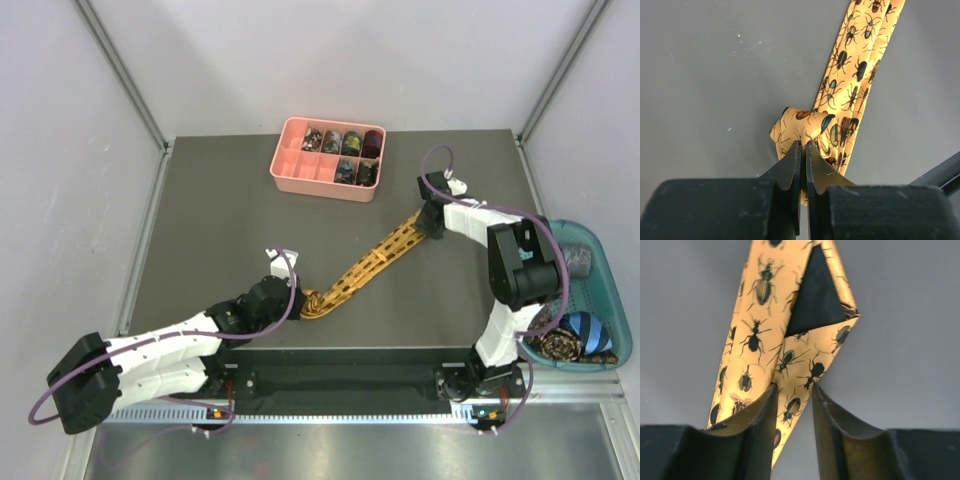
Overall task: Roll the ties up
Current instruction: Flatten the tie
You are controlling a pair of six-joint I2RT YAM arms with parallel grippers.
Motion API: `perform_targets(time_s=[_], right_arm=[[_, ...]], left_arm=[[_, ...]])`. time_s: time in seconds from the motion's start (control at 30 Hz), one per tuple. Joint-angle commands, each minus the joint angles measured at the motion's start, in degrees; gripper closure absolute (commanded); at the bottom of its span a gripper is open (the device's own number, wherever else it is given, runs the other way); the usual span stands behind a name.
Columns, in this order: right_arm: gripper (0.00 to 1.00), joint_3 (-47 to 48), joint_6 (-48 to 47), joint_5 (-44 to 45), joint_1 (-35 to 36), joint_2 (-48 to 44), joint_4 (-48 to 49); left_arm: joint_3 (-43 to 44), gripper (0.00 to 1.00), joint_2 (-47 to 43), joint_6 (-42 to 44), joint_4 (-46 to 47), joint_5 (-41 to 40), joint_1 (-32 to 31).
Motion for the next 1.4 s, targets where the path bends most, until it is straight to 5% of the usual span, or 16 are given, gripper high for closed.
perform_targets(time_s=[0.0, 0.07, 0.1, 0.37, 0.4, 0.43, 0.53, 0.67, 1.03, 1.37], right_arm=[[0.74, 2.55, 1.94, 3.52, 0.97, 2.07, -1.28], [0.83, 3.51, 2.11, 4.22, 0.88, 3.3, -2.33], [0.98, 3.95, 2.29, 4.84, 0.97, 3.66, -2.52], [1.0, 8.86, -0.08, 4.23, -3.6, 4.18, -1.72], [1.0, 10.01, -0.43, 3.97, -4.21, 4.71, -1.81], [1.0, 12.28, -1.13, 3.79, -5.44, 5.58, -2.07], [1.0, 16.59, -1.92, 2.74, -8.42, 8.13, -2.25], [1.0, 21.52, -2.72, 0.28, -12.47, 11.48, -1.82], [1.0, 24.17, -3.77, -2.72, -18.98, 15.7, 1.87], [1.0, 22.85, -3.77, -4.04, -20.74, 16.05, 3.72]], left_arm=[[-0.24, 1.0, -1.19, -0.17, 0.96, -0.84, -0.19], [-0.23, 1.0, -1.19, -0.17, 0.87, -0.92, -0.27], [-0.15, 1.0, -1.28, -0.17, 0.79, -1.01, -0.27], [2.22, 0.99, 1.25, 0.71, 1.22, -4.09, -0.27], [3.18, 0.95, 2.05, 1.32, 1.05, -4.18, -0.27], [5.19, 0.79, 3.02, 1.59, 1.05, -4.96, -0.27], [8.98, 0.55, 5.75, 3.08, 0.96, -7.85, -0.27], [12.5, 0.47, 8.11, 5.63, 3.06, -9.89, -0.19], [29.73, 0.45, 27.09, 7.05, -3.77, -5.77, -0.01], [23.42, 0.48, 27.2, 3.87, -5.37, 3.38, -2.73]])
